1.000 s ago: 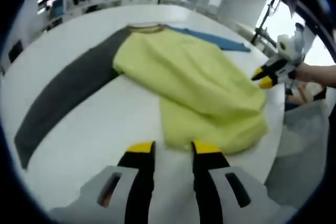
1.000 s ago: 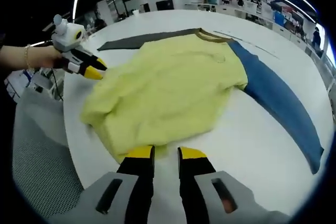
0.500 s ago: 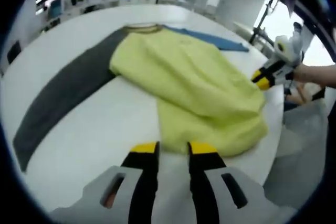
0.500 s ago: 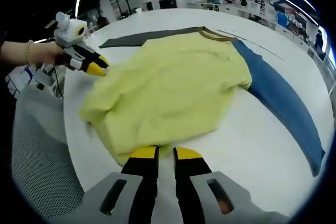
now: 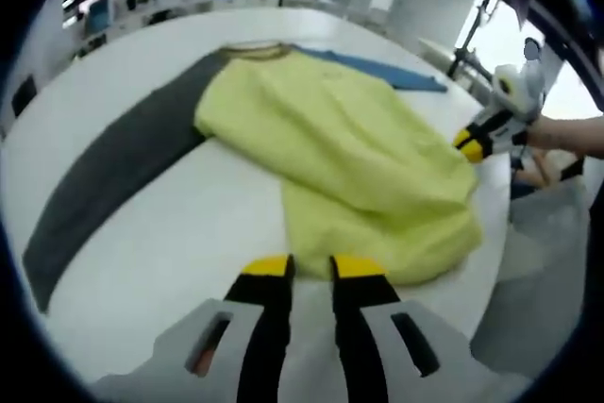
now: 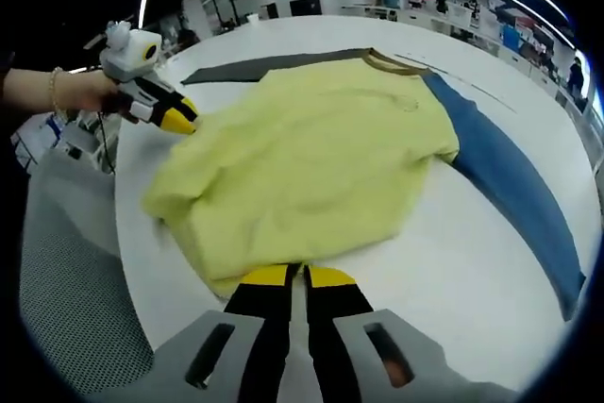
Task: Fold the garment on the visible template until the final outline fits inside the template.
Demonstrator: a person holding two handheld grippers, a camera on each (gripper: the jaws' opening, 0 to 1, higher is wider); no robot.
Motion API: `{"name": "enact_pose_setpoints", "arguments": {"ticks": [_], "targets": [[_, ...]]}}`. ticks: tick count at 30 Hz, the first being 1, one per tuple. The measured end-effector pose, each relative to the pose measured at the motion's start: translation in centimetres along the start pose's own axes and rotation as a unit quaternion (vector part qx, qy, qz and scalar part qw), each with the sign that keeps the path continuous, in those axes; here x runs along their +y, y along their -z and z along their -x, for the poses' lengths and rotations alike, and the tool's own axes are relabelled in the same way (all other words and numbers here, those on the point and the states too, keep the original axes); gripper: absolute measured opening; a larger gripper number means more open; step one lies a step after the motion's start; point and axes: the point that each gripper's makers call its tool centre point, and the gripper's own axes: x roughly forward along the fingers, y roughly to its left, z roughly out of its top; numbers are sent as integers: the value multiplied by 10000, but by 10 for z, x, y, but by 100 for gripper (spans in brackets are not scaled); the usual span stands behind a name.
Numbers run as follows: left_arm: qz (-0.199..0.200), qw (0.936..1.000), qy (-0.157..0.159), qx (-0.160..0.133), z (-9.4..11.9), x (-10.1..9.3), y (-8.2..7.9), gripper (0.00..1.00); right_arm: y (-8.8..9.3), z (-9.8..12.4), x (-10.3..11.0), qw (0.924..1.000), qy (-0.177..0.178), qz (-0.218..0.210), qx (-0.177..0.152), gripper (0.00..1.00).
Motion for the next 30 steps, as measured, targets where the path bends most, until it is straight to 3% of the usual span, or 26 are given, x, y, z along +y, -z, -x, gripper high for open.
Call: {"name": "enact_pose_setpoints", "arguments": {"ticks": [5,18,30], "targets": [[38,10000,30,72,0,0,1,3,0,0,0,10000,-4,57,-6,5],[196,9997,-15,132,2,-1,-2,0,-2,3,0,9999,38,138,-25,2],[377,9992,-156,-20,26,3,3,0,3,28,-7,9996,254,95,-31,2]]}}
